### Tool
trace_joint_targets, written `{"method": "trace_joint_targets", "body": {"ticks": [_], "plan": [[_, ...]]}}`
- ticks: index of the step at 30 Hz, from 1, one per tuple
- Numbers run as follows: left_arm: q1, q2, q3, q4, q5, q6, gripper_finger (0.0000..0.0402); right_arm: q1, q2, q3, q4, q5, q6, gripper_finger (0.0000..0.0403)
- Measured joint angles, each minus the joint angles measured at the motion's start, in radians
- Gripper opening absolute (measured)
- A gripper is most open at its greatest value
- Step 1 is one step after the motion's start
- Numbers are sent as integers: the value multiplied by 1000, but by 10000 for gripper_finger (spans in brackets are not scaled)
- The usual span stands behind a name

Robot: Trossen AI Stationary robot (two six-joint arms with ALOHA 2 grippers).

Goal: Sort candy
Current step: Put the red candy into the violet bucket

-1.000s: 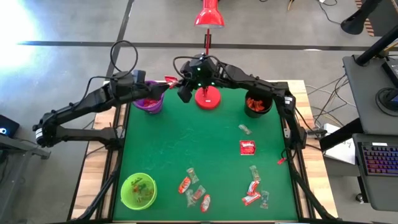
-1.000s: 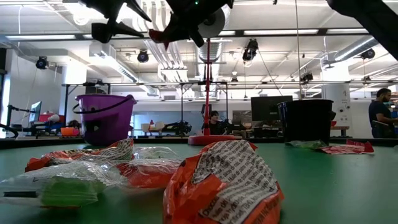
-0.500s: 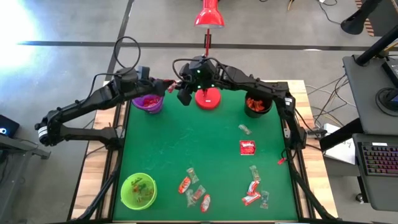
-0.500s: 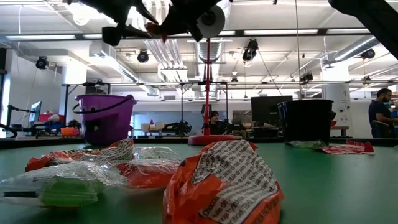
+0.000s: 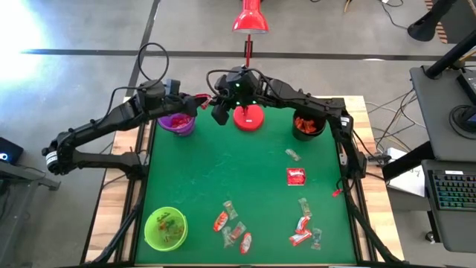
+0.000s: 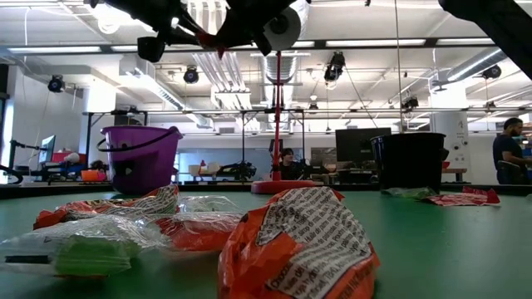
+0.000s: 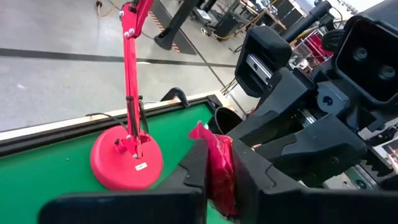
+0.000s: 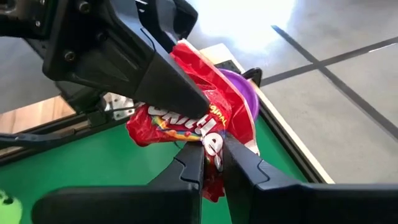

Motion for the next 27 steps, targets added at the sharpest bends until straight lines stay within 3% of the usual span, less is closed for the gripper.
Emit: {"method": "trace_joint_targets", "body": {"ticks": [6, 13, 16, 21, 27], "plan": [[0, 0, 0, -2, -2, 3, 11, 0, 0, 0, 5, 11, 7, 51], [9, -3, 0, -21, -3, 72, 10, -2, 0, 0, 1, 10, 8, 119], [43, -28, 0, -111, -15, 123, 9, -5, -10, 1, -49, 14, 0, 141], [114, -88, 0, -341, -144, 205, 8, -15, -38, 3, -206, 15, -18, 164], [181, -118, 0, -518, -163, 281, 8, -15, -47, 3, -463, 14, 11, 167]]}}
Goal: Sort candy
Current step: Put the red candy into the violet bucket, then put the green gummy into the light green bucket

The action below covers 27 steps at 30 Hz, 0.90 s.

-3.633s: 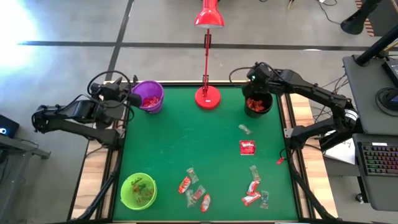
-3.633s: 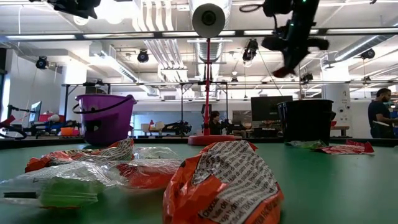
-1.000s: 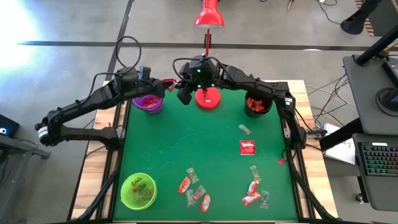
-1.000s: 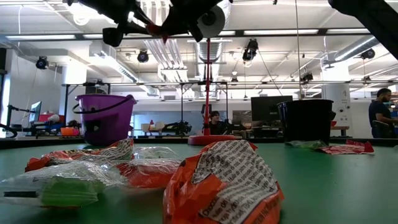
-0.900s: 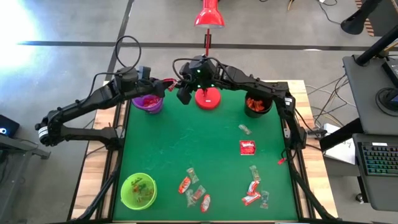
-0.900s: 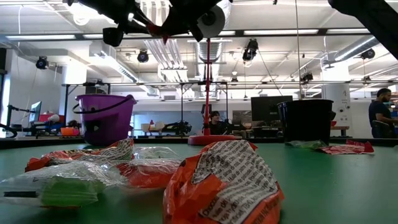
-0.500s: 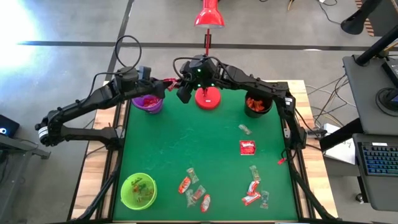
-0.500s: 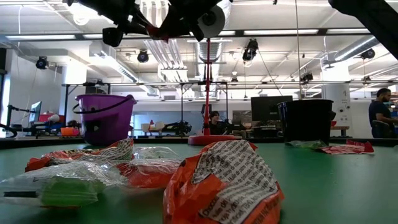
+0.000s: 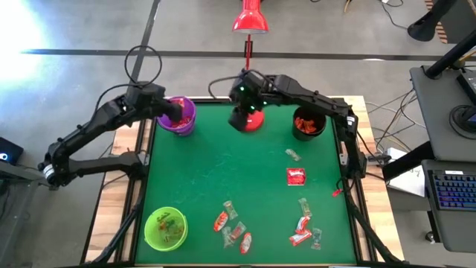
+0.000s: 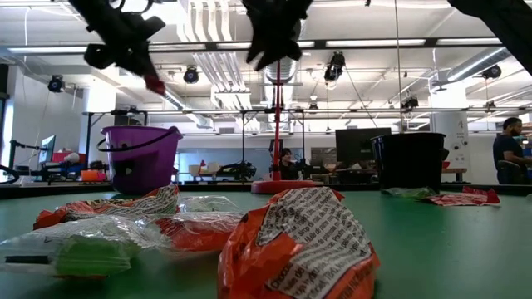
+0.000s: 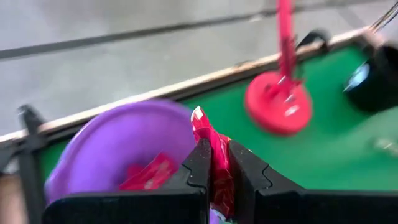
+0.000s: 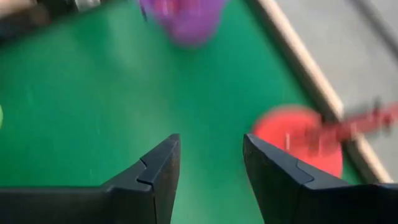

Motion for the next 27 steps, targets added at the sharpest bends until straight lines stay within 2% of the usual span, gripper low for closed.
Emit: {"method": "trace_joint_targets", "body": {"ticks": [6, 9, 14, 19, 24, 27], "plan": [[7, 16, 0, -124, -77, 99, 9, 0, 0, 0, -354, 0, 15, 158], [7, 24, 0, -135, -104, 146, 9, 3, 0, -2, -460, 1, 57, 153], [7, 27, 0, -138, -110, 171, 19, 33, -20, -36, -449, -1, 126, 149], [7, 24, 0, -141, -110, 184, 67, 84, -46, -96, -447, -1, 174, 148], [7, 24, 0, -140, -111, 194, 115, 148, -65, -178, -449, -1, 157, 151], [7, 25, 0, -133, -111, 203, 130, 180, -64, -243, -385, -5, 94, 153]]}}
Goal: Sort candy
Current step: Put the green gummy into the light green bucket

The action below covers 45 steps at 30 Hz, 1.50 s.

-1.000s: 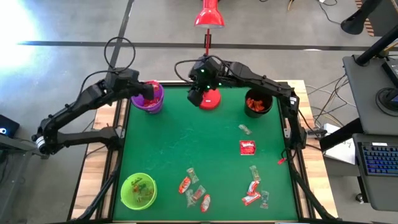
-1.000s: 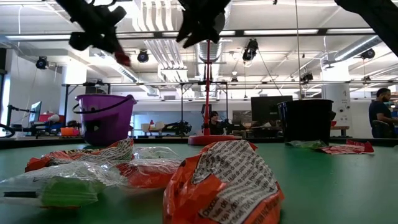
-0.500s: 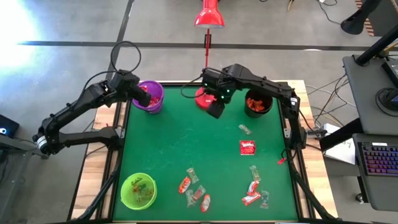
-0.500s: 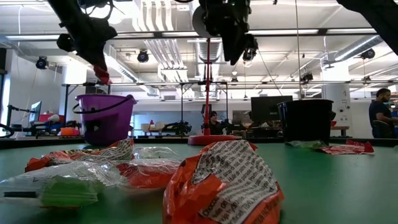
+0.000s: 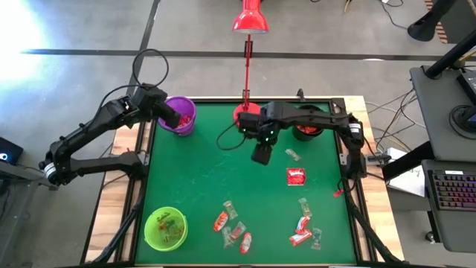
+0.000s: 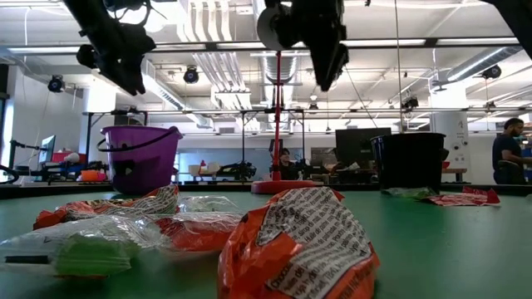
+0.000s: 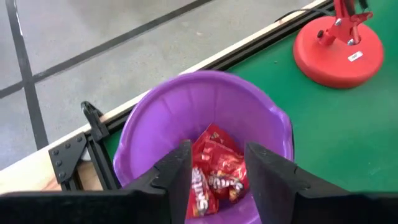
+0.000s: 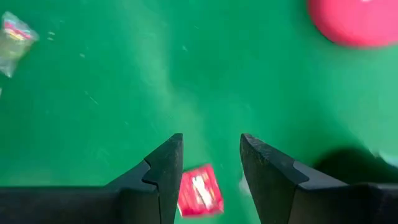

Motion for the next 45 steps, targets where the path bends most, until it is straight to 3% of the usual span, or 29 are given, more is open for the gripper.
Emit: {"method": "trace_joint_targets", "body": {"ticks": [6, 11, 19, 27, 36, 45], "plan": [[0, 0, 0, 24, 0, 17, 136, 56, 0, -119, 237, -196, -70, 147], [0, 0, 0, 47, 0, 17, 134, 96, 0, -201, 353, -235, -18, 150], [0, 2, 0, 47, 0, 17, 134, 187, 1, -371, 689, -242, 108, 181], [0, 2, 0, 48, 0, -39, 134, 232, 6, -487, 952, -230, 381, 182], [0, 3, 0, 51, 1, -47, 134, 309, 51, -499, 1086, -142, 570, 184], [0, 33, 0, 51, 8, -48, 134, 373, 113, -494, 1105, -67, 707, 185]]}}
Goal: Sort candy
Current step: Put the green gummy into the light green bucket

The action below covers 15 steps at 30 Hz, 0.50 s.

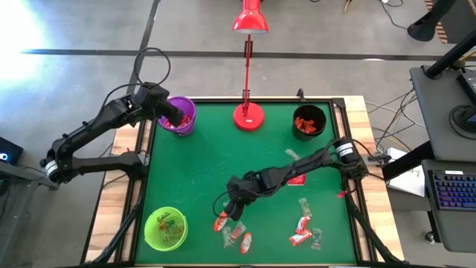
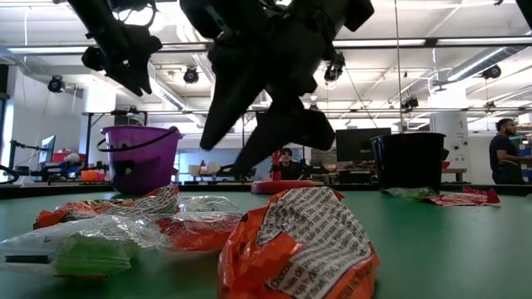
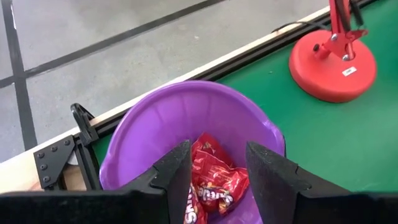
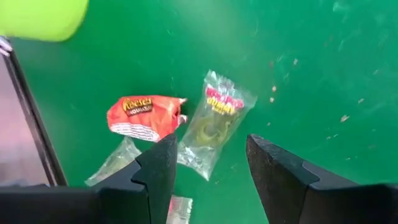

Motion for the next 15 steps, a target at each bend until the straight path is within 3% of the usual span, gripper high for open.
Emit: {"method": "trace_joint_targets", "body": {"ticks": [6, 15], "plan": [[-2, 50, 0, -3, 1, 0, 134, 9, 2, 0, 7, 76, 23, 185], [-2, 77, 0, -2, 61, 5, 134, 17, 2, -3, 18, 75, 36, 185]]}}
